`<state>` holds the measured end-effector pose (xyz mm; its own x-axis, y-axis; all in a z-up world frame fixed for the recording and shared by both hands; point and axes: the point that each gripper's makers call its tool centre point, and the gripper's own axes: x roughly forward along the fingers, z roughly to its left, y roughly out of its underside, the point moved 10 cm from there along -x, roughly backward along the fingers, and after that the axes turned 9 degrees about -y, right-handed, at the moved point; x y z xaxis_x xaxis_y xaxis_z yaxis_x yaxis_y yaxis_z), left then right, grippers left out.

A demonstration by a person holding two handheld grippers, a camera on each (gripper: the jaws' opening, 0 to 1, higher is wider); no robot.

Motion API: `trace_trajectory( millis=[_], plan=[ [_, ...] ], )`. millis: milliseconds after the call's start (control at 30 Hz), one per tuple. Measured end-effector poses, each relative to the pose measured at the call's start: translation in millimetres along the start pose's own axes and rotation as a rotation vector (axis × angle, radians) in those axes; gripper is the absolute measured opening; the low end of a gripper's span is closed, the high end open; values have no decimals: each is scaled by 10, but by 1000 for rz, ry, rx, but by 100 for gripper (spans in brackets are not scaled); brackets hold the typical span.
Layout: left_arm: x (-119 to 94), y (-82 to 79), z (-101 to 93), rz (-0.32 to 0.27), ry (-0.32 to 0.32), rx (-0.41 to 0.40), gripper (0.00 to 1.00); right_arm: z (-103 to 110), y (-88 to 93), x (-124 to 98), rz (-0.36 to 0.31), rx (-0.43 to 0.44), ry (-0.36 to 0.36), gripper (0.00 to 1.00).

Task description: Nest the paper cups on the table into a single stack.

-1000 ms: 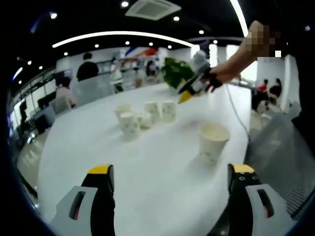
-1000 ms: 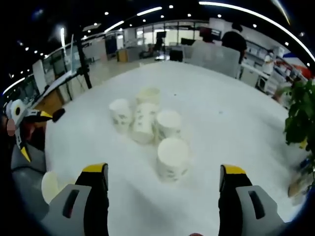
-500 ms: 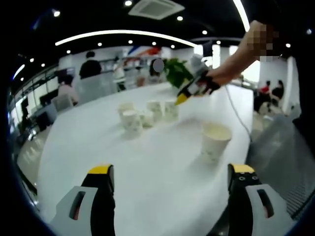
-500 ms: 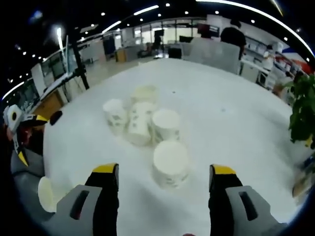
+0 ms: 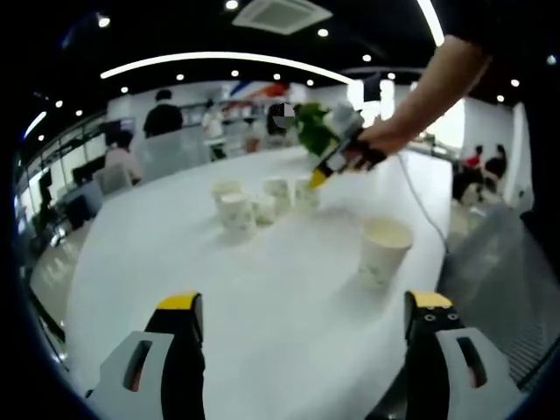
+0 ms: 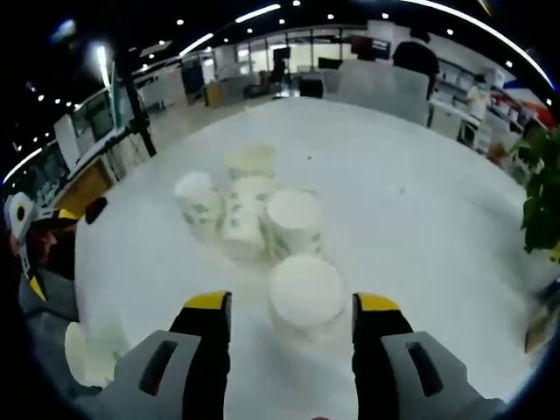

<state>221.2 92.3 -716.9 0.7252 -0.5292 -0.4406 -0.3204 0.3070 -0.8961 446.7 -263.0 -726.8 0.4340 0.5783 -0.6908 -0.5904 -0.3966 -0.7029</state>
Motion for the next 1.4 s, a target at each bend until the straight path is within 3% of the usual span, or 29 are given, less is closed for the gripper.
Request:
trace_trajectory(
  millis=[500, 1400],
  plan=[
    [14, -1, 59, -6, -14, -15, 95, -60, -9, 91, 38, 9, 7, 36],
    [23, -56, 57, -7, -6, 2, 96, -96, 59, -6, 16, 53, 5, 34]
  ],
)
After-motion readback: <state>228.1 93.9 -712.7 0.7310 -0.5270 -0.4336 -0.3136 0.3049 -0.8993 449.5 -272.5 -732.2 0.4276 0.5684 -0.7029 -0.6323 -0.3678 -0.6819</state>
